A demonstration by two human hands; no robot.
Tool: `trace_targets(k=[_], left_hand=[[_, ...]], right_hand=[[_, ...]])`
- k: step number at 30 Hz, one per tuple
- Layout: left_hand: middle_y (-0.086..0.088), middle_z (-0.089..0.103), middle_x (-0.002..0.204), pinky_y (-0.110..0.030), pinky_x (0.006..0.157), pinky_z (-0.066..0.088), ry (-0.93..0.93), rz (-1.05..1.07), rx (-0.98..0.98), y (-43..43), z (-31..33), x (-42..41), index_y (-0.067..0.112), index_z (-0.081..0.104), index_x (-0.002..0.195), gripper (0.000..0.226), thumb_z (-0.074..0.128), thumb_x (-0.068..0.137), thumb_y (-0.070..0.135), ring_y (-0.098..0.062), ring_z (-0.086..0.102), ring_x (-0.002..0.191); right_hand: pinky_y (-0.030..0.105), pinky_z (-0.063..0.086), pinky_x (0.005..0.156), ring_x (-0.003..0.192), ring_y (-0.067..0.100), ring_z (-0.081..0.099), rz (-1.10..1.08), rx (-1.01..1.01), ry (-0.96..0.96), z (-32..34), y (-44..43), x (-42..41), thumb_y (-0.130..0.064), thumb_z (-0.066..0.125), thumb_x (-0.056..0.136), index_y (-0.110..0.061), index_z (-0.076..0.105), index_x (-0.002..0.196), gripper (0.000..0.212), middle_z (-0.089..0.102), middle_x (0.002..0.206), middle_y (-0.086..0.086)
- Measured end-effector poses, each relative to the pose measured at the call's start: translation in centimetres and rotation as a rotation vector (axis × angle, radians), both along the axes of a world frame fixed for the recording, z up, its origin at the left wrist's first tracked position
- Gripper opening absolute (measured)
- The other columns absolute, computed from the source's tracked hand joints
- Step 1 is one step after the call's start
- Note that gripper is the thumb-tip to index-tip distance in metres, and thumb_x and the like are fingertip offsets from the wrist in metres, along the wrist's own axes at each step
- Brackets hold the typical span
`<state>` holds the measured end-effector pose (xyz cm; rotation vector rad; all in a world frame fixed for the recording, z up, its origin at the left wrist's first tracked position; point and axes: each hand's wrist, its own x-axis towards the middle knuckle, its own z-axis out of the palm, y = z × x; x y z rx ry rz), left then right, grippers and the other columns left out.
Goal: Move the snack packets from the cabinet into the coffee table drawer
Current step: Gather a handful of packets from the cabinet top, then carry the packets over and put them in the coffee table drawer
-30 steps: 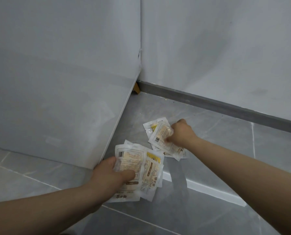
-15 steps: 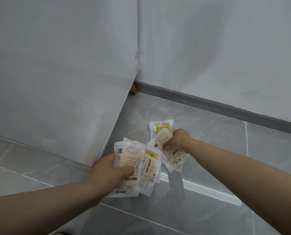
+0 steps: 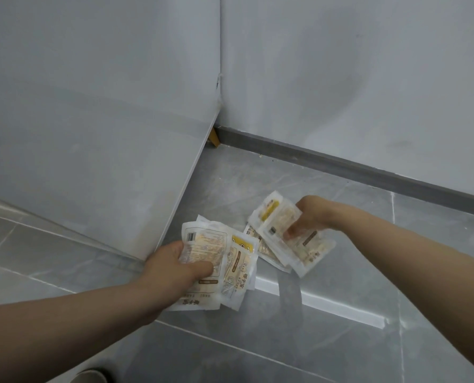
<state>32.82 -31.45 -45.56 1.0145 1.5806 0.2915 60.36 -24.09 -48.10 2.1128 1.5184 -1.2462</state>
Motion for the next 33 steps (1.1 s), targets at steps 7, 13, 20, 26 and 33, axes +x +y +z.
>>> trace_targets(k=[7, 13, 20, 26, 33], left_hand=[[0.009, 0.073, 0.085, -0.021, 0.058, 0.054, -0.002, 0.008, 0.011, 0.3, 0.0, 0.2, 0.025, 0.068, 0.091, 0.021, 0.071, 0.078, 0.010, -0.009, 0.071, 0.074], [0.012, 0.071, 0.080, -0.017, 0.052, 0.051, -0.013, 0.011, 0.013, 0.6, -0.3, 0.4, 0.030, 0.065, 0.083, 0.022, 0.070, 0.079, 0.009, -0.003, 0.069, 0.069], [0.013, 0.070, 0.087, -0.021, 0.060, 0.052, -0.008, -0.036, -0.018, 1.2, 0.3, 1.6, 0.033, 0.063, 0.090, 0.023, 0.070, 0.081, 0.013, -0.006, 0.069, 0.078], [0.006, 0.070, 0.098, -0.021, 0.060, 0.050, -0.011, 0.061, -0.057, 1.6, 5.5, 5.3, 0.026, 0.064, 0.100, 0.022, 0.067, 0.083, 0.011, -0.009, 0.068, 0.082], [0.010, 0.067, 0.084, -0.016, 0.060, 0.047, 0.039, -0.047, 0.069, 0.6, 20.5, 9.6, 0.025, 0.062, 0.087, 0.021, 0.070, 0.078, 0.008, -0.003, 0.063, 0.074]], right_hand=[[0.031, 0.046, 0.085, 0.106, 0.022, 0.049, 0.183, 0.179, -0.175, -3.6, -2.3, -1.5, -0.042, 0.080, 0.069, -0.016, 0.060, 0.102, 0.046, 0.048, 0.110, 0.003], [0.029, 0.048, 0.069, 0.084, 0.018, 0.054, 0.071, 0.258, -0.089, -4.3, -3.0, -2.8, -0.030, 0.077, 0.074, -0.014, 0.048, 0.112, 0.050, 0.056, 0.107, 0.005], [0.027, 0.049, 0.059, 0.078, 0.021, 0.062, -0.076, 0.234, 0.001, -2.2, -2.3, -0.5, -0.024, 0.074, 0.075, -0.013, 0.062, 0.090, 0.022, 0.062, 0.084, 0.003], [0.035, 0.053, 0.061, 0.068, 0.022, 0.065, -0.484, 0.409, 0.062, 5.0, -6.6, 3.4, -0.016, 0.069, 0.077, -0.007, 0.069, 0.086, 0.013, 0.069, 0.078, 0.008], [0.029, 0.055, 0.063, 0.073, 0.015, 0.066, -0.754, 0.437, 0.087, 20.3, -15.8, 3.8, -0.019, 0.069, 0.079, -0.014, 0.072, 0.097, 0.019, 0.070, 0.088, 0.000]])
